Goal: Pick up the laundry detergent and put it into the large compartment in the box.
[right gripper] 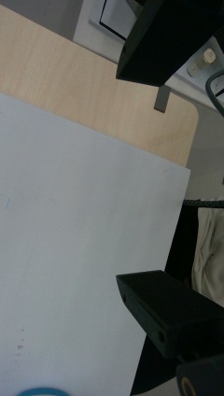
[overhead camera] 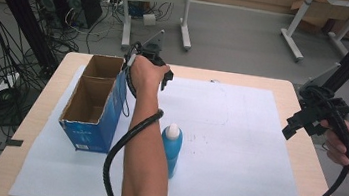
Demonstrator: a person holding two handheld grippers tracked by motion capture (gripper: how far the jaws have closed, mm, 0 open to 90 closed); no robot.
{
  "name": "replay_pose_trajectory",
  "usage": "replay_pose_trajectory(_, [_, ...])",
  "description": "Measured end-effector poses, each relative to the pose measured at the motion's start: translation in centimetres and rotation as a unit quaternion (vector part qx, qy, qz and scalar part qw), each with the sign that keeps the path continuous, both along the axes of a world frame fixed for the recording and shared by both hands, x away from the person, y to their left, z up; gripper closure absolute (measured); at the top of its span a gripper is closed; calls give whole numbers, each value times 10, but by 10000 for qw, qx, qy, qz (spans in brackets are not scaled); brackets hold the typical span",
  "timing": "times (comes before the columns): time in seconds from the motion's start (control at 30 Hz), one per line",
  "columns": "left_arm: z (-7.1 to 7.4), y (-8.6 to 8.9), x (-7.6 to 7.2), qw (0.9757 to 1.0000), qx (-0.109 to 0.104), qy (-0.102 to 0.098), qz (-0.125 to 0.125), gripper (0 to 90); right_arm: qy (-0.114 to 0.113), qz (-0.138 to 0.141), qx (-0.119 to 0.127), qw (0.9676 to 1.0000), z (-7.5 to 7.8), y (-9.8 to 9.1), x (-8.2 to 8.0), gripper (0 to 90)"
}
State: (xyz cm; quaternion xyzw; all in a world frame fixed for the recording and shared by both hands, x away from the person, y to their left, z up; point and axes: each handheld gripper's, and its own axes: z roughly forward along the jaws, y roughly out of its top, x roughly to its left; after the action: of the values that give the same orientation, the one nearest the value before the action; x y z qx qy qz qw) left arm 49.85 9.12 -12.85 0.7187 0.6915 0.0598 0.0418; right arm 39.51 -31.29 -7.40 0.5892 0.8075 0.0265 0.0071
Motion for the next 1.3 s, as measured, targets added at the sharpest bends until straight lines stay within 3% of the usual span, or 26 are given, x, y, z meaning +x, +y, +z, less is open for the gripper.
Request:
replay_pose_trajectory(0.47, [2,4,-3,10000,-33,-15,14,80,23,19,-21,10000,-1,3,2,36])
replay_pose_trajectory(0.67, [11,3,-10,10000,-33,-53,35,80,27,27,-23,10000,-2,4,3,36])
replay_pose_trajectory(1.0, [41,-4,-39,9997,-16,-228,20,78,4,51,9,10000,2,2,-4,36])
replay_pose_trajectory(1.3, [71,-15,-78,9992,-47,-399,-81,75,-34,20,30,10000,5,0,-11,36])
